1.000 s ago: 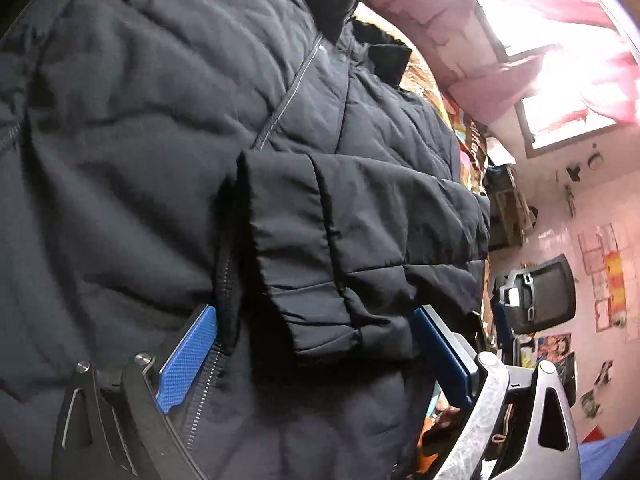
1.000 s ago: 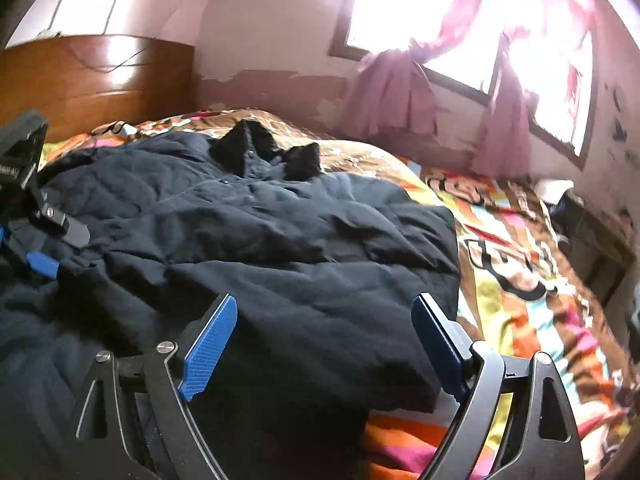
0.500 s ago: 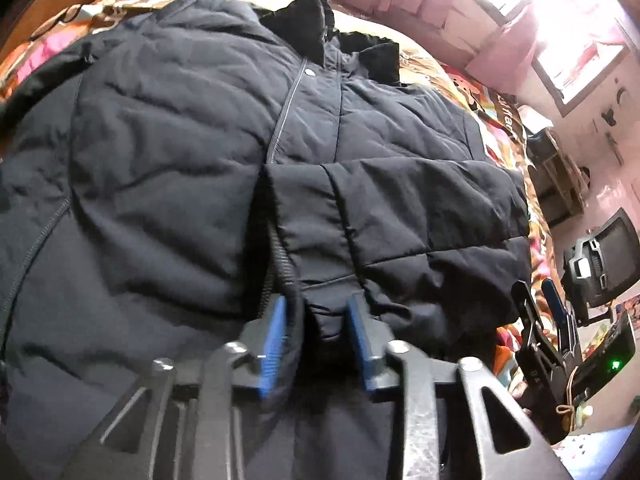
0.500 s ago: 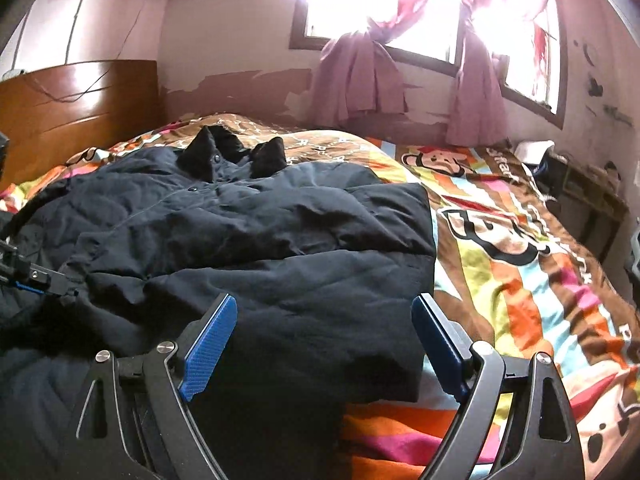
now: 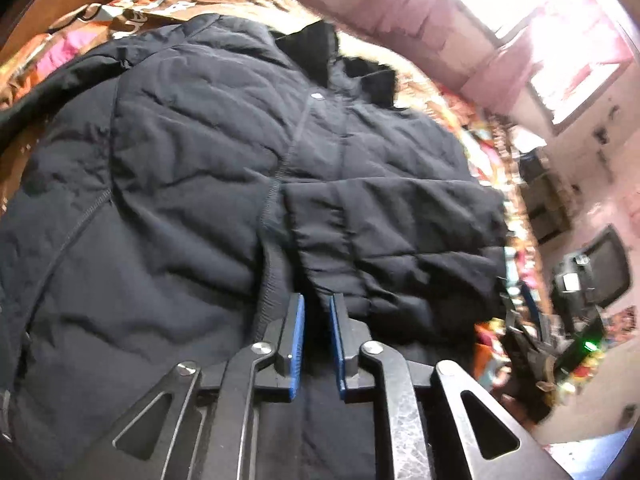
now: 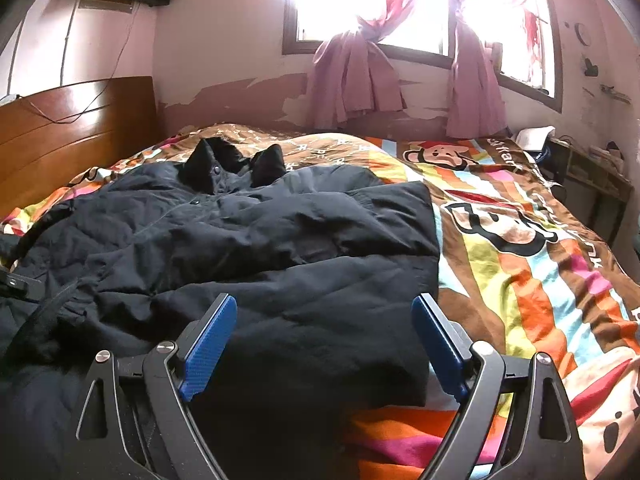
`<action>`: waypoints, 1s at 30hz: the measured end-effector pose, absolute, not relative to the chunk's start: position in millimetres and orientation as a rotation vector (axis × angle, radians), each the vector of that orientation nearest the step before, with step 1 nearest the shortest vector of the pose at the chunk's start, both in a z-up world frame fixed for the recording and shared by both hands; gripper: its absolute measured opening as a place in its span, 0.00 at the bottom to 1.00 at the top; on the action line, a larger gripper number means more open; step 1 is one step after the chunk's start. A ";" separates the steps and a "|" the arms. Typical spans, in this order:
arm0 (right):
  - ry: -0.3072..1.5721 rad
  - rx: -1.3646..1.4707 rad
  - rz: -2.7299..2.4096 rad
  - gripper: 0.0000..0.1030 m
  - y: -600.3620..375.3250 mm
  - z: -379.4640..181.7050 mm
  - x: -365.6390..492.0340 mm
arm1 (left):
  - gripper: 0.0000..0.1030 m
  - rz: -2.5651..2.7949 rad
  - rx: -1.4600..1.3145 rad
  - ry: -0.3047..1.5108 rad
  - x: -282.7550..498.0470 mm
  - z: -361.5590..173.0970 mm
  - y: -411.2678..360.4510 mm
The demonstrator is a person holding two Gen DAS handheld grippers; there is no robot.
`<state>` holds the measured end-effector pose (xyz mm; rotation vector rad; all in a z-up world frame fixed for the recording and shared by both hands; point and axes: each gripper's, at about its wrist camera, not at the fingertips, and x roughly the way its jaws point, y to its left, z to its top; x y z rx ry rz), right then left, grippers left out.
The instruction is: Fold large clothes
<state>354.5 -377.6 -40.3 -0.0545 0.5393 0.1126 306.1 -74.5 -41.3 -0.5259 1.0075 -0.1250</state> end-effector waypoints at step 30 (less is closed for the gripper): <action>0.525 -0.084 0.094 0.84 -365.1 -50.3 370.1 | 0.60 -0.167 -0.984 0.934 342.4 -116.9 -72.8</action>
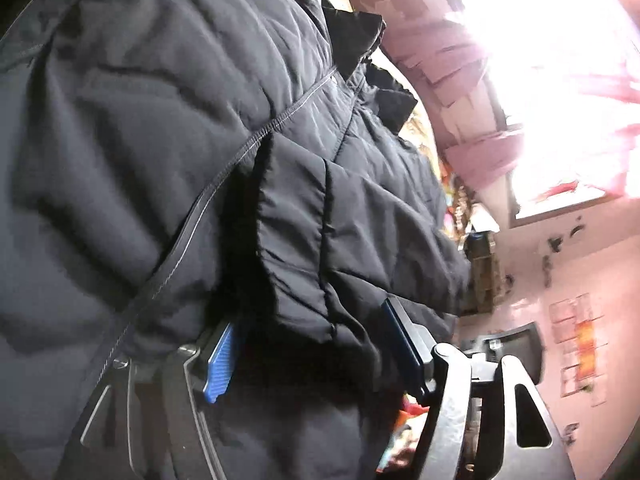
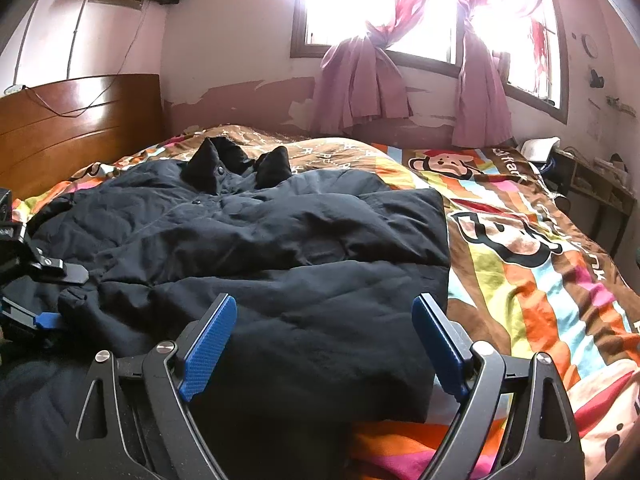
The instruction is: Fold large clothes
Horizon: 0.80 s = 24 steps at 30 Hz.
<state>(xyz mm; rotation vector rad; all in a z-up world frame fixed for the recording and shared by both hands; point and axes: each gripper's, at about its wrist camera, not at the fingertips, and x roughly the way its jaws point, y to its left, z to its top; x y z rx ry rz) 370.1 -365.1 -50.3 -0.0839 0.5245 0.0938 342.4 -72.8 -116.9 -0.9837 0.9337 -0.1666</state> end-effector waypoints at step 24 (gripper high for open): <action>0.520 0.008 0.199 0.87 -293.0 -23.1 430.6 | 0.07 0.105 -0.497 0.566 338.8 -12.3 79.8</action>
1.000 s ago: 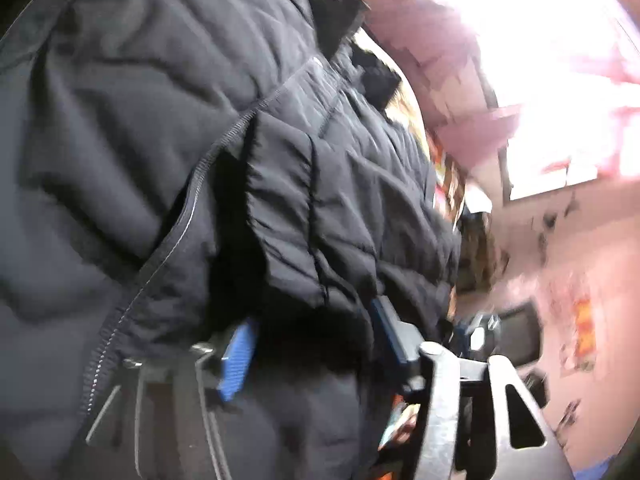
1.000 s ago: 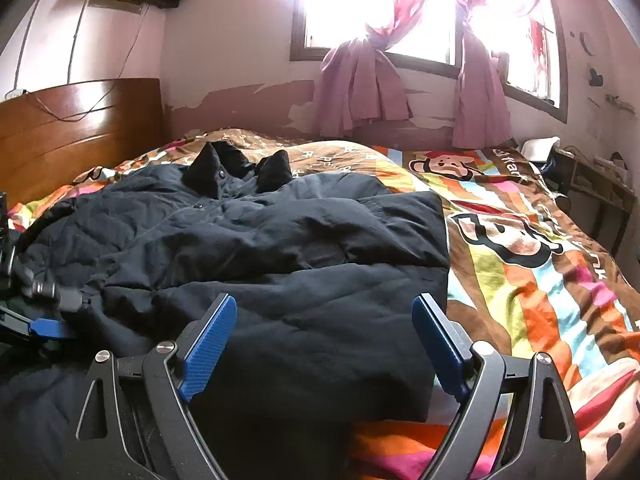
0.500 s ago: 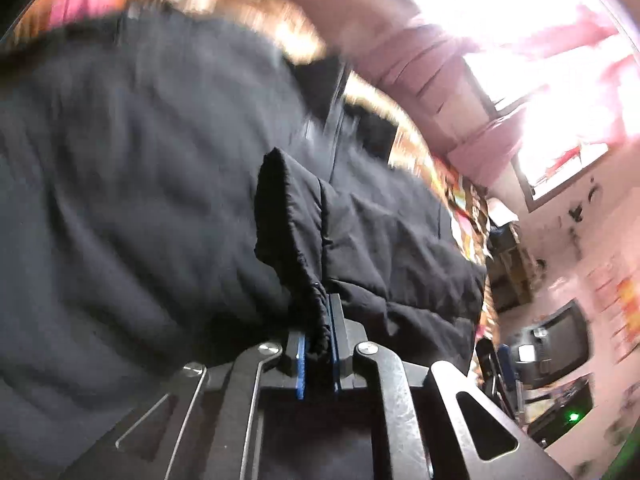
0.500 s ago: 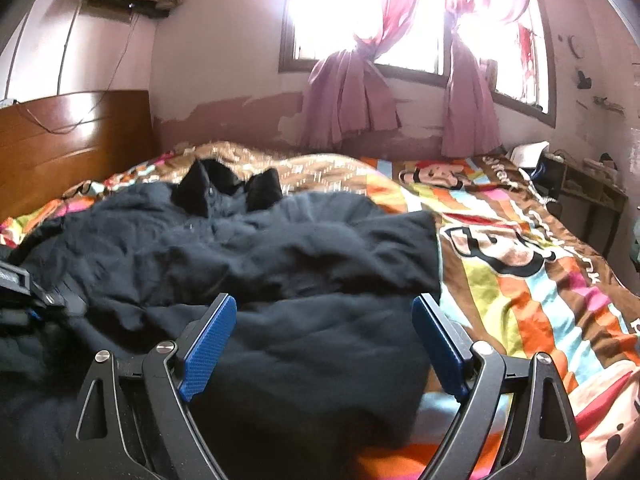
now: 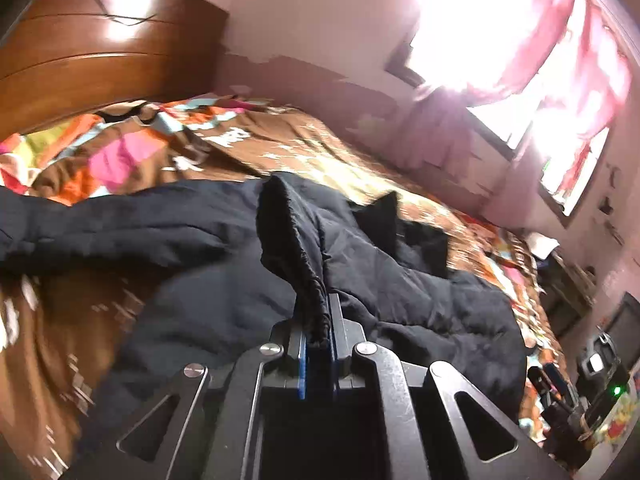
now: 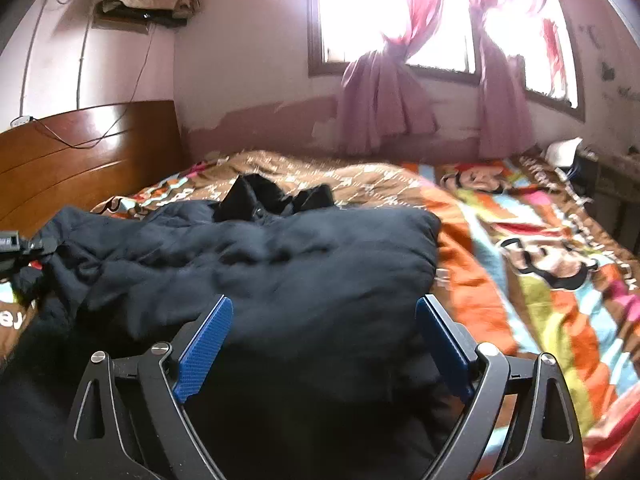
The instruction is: Fold large clothes
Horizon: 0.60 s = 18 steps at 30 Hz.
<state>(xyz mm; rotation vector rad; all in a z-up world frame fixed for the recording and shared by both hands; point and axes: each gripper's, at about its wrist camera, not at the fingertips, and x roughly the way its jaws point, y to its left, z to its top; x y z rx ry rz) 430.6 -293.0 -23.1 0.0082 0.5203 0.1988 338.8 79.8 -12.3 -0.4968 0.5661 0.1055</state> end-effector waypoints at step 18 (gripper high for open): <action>0.722 -0.289 0.047 0.99 -205.1 -111.5 494.4 | 0.82 -0.003 -0.801 0.643 318.9 -75.4 157.7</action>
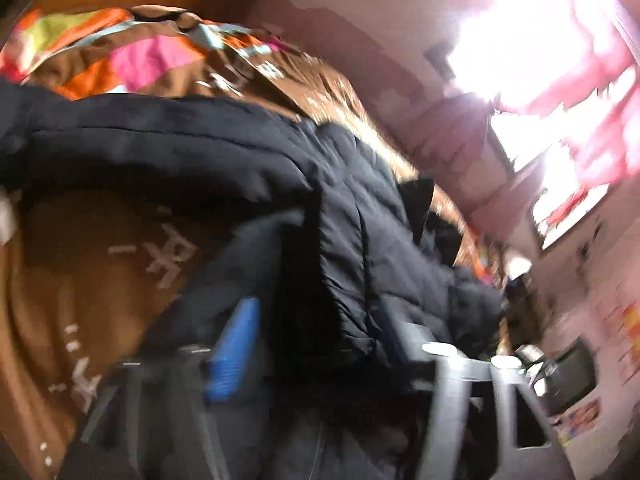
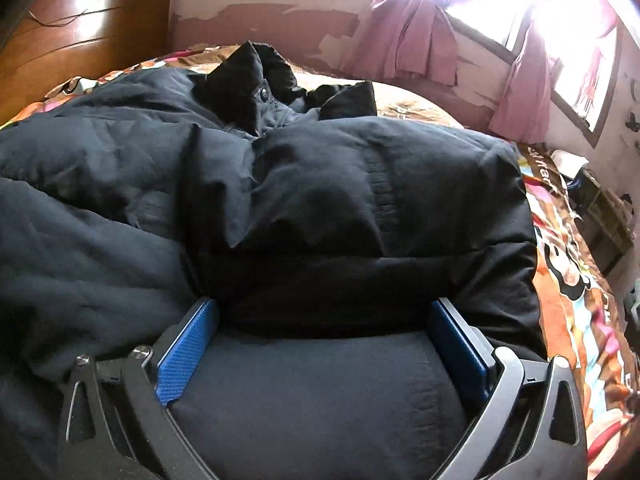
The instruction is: Fold large clothes
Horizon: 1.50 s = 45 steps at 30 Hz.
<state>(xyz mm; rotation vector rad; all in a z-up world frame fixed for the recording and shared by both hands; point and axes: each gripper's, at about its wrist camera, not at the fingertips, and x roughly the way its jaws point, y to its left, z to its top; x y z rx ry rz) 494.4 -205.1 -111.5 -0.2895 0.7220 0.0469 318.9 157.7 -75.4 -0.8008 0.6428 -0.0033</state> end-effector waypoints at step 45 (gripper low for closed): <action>0.681 -0.193 0.201 0.99 24.7 -48.5 470.1 | 0.05 0.508 -0.741 0.165 247.9 -34.7 335.0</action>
